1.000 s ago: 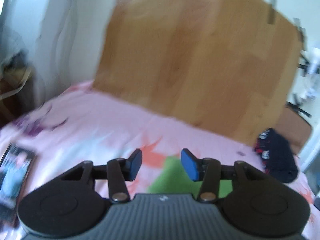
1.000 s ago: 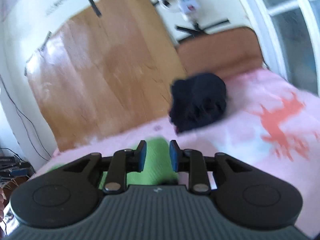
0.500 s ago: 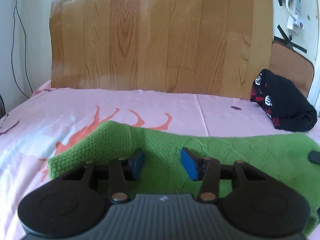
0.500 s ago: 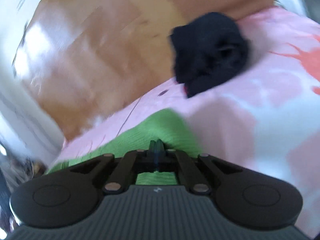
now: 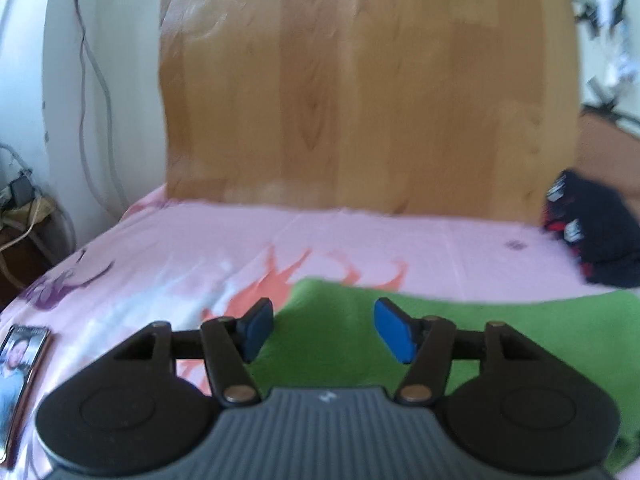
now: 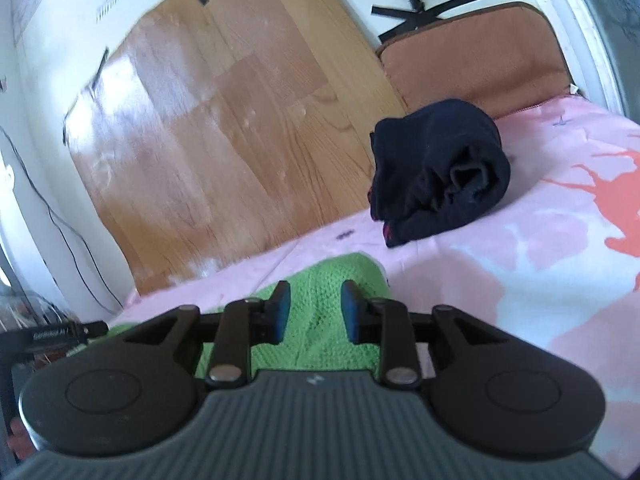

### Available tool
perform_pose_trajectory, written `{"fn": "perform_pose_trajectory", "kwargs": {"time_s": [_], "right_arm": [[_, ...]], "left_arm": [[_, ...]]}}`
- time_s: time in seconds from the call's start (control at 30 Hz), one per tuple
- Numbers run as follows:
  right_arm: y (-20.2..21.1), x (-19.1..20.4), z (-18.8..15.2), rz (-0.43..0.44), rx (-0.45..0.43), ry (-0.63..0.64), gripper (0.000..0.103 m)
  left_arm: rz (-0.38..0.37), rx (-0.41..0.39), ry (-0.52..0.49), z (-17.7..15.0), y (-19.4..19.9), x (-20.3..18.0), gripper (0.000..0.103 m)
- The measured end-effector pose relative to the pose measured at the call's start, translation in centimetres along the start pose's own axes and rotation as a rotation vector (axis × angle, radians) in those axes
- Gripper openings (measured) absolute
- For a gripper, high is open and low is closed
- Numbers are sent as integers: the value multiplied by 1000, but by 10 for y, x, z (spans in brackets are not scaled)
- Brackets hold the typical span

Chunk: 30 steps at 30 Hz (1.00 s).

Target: Fold small clothes

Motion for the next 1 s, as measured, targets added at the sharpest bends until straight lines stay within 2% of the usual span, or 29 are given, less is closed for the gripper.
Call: {"fn": "perform_pose_trajectory", "kwargs": {"time_s": [0.03,0.07,0.1,0.13,0.17,0.3,0.37,0.63,0.83,1.0], "right_arm": [[-6,1,-2,-23,31,12,32],[-12,2,-4,-38,72,21,33],[-16,2,-5,-47,93,28,34],[-17,3,-6,-50,93,32,34],[-17,3,-6,-48,92,33,35],[-8,0,-4,6,71,0,47],[-2,-1,-2,25,47,-19,49],[5,-6,-1,29,23,-68,50],[2,-3,-5,1,55,-46,52],[6,0,-6,4,36,-26,54]], "left_arm": [[24,49,4,-6,-13,2,58],[33,87,11,-12,-23,4,65],[22,94,26,-17,-32,5,69],[37,71,27,-19,-33,6,80],[63,55,9,-21,-33,7,84],[70,48,-2,-21,-34,9,87],[68,51,9,-22,-35,11,89],[80,55,13,-22,-36,12,94],[80,57,16,-23,-36,13,96],[76,61,27,-23,-37,15,97]]}}
Point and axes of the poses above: each gripper's, at about its wrist camera, not at the fingertips, and y roughly against the way its jaws point, x to its left, z to its top, the point moved 7 cm from there along -y, roughly the way its jaws point, and after that the axes turned 1 degree about z, right-handed, at the moved point
